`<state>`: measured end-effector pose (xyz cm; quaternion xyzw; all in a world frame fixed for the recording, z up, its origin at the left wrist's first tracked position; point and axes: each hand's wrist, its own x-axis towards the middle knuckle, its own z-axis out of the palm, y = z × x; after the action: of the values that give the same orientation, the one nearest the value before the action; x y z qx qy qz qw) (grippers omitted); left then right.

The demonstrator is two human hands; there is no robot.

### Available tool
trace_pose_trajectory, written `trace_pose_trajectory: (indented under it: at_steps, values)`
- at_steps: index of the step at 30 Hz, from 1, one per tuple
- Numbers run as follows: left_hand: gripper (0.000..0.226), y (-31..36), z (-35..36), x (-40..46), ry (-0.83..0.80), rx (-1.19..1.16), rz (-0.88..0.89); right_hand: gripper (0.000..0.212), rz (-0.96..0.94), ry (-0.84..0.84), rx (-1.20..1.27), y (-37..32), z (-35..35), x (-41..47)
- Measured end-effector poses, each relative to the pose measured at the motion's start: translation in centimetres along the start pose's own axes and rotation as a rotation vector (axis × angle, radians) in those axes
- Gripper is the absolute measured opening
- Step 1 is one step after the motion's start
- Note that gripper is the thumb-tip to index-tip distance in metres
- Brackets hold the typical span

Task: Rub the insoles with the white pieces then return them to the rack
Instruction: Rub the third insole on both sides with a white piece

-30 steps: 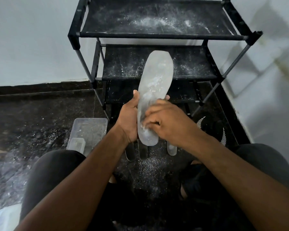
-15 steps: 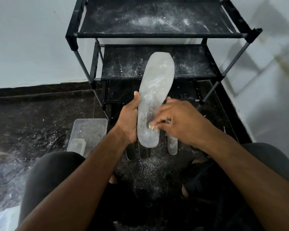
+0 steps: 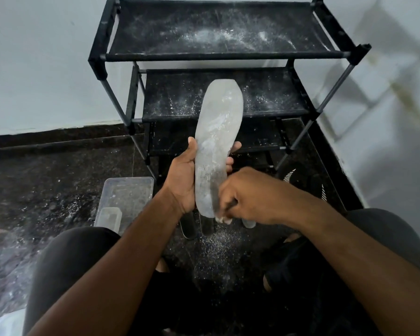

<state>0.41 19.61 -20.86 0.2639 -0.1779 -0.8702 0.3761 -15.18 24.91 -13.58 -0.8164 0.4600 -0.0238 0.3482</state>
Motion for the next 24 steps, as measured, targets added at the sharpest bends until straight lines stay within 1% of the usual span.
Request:
trace_pose_trajectory:
  at_steps: [1, 2, 3, 4, 5, 6, 7, 9, 10, 11, 12, 13, 14, 15, 16, 17, 19, 20, 21, 23, 24]
  values:
    - [0.080, 0.0, -0.1, 0.0, -0.007, 0.003, 0.003, 0.007, 0.004, -0.002, 0.087, -0.2, -0.3, -0.3]
    - [0.079, 0.0, -0.1, 0.0, -0.015, 0.014, 0.004, 0.007, 0.011, 0.053, 0.149, -0.2, -0.6, -0.4]
    - [0.078, 0.0, -0.1, 0.0, -0.014, 0.022, 0.003, 0.009, 0.014, 0.145, 0.137, 0.0, -0.9, -0.4]
    - [0.077, -0.1, 0.1, -0.1, -0.006, 0.025, -0.001, 0.010, 0.018, 0.228, 0.052, 0.1, -1.1, -0.2]
    - [0.077, -0.1, 0.3, -0.1, -0.001, 0.018, -0.003, 0.011, 0.027, 0.259, -0.059, 0.3, -1.0, 0.1]
    - [0.078, -0.1, 0.3, -0.1, -0.004, 0.008, -0.001, 0.010, 0.034, 0.226, -0.136, 0.3, -0.7, 0.4]
    - [0.079, -0.1, 0.2, 0.0, -0.013, -0.006, 0.001, 0.008, 0.044, 0.147, -0.138, 0.3, -0.2, 0.5]
    - [0.081, 0.0, 0.1, 0.1, -0.008, -0.018, 0.006, 0.008, 0.015, 0.042, 0.009, 0.1, 0.2, 0.1]
    - [0.080, 0.0, 0.0, 0.1, 0.005, -0.008, 0.011, 0.008, 0.002, 0.053, 0.124, 0.0, 0.0, -0.1]
    - [0.079, 0.0, -0.1, 0.1, 0.010, 0.004, 0.008, 0.008, -0.005, 0.111, 0.230, -0.1, -0.3, -0.2]
    - [0.077, 0.0, 0.0, 0.1, 0.021, 0.012, -0.001, 0.009, -0.001, 0.212, 0.281, 0.0, -0.6, -0.1]
    - [0.075, -0.1, 0.2, 0.0, 0.044, 0.016, -0.007, 0.010, -0.005, 0.322, 0.243, 0.3, -0.7, 0.2]
    - [0.072, -0.1, 0.3, -0.1, 0.066, 0.027, -0.002, 0.011, 0.001, 0.401, 0.136, 0.5, -0.6, 0.7]
    - [0.071, -0.2, 0.4, 0.0, 0.081, 0.044, 0.006, 0.012, 0.008, 0.423, 0.026, 0.6, -0.4, 1.2]
    - [0.072, -0.2, 0.4, 0.0, 0.088, 0.065, 0.014, 0.011, 0.009, 0.389, -0.024, 0.7, 0.0, 1.5]
    - [0.074, -0.1, 0.3, 0.0, 0.088, 0.071, 0.023, 0.010, 0.001, 0.323, 0.009, 0.6, 0.3, 1.6]
    - [0.077, 0.0, 0.1, -0.1, 0.089, 0.047, 0.037, 0.010, -0.039, 0.219, 0.171, 0.4, 0.3, 1.2]
    - [0.077, 0.0, -0.1, -0.1, 0.085, 0.042, 0.036, 0.010, -0.050, 0.238, 0.224, 0.4, 0.2, 1.1]
    - [0.076, 0.0, -0.1, -0.1, 0.081, 0.042, 0.028, 0.011, -0.048, 0.313, 0.215, 0.7, 0.2, 1.2]
    - [0.073, 0.0, 0.1, 0.0, 0.094, 0.043, 0.016, 0.013, -0.032, 0.476, 0.072, 0.9, 0.3, 1.6]
    - [0.073, 0.0, 0.1, 0.0, 0.095, 0.037, 0.016, 0.013, -0.028, 0.498, 0.009, 0.7, 0.6, 1.9]
